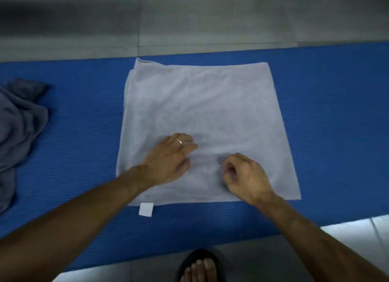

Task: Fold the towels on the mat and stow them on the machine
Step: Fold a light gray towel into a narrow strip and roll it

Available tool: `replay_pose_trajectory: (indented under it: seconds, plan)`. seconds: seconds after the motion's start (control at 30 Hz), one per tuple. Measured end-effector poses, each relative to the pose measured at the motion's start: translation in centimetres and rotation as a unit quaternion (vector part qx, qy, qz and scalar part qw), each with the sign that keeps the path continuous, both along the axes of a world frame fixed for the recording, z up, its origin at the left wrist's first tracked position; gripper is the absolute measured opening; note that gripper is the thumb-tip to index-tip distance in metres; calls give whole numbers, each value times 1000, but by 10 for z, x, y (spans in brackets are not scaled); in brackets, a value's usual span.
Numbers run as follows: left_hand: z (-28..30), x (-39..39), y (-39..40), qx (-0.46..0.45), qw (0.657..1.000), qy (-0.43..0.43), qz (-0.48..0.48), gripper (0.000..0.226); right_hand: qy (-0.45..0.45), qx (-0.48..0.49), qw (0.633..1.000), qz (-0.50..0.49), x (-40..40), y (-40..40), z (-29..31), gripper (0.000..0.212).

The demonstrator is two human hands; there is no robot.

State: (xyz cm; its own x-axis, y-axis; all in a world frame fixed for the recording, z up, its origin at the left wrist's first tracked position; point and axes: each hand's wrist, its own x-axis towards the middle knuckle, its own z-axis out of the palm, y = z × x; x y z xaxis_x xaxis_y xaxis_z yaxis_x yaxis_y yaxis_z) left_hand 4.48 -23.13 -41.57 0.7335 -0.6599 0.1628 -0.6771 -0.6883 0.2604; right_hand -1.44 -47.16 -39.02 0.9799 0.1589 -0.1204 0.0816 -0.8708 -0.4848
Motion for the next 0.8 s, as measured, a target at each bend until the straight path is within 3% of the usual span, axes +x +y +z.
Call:
replay_pose_trajectory:
  seconds: [0.13, 0.27, 0.37, 0.53, 0.7, 0.8]
  plan:
    - [-4, -45, -55, 42, 996, 7, -76, 34, -30, -175, 984, 23, -46, -95, -3, 31]
    - [-5, -56, -72, 98, 990, 12, -101, 40, -14, -260, 964, 61, -61, -129, -8, 33]
    - [-2, -58, -73, 110, 984, -5, -138, 32, -50, -258, 963, 61, -59, -133, -15, 35]
    - [-5, -62, -70, 95, 979, -1, -179, 24, -70, -257, 962, 63, -74, -142, -17, 12]
    - [-1, -48, -95, 3, 997, -7, -79, 26, -108, -188, 976, 12, -56, -134, -2, 33]
    - [-8, -17, -128, 44, 999, -6, -9, 44, -103, -170, 980, -9, -14, -110, -7, 48]
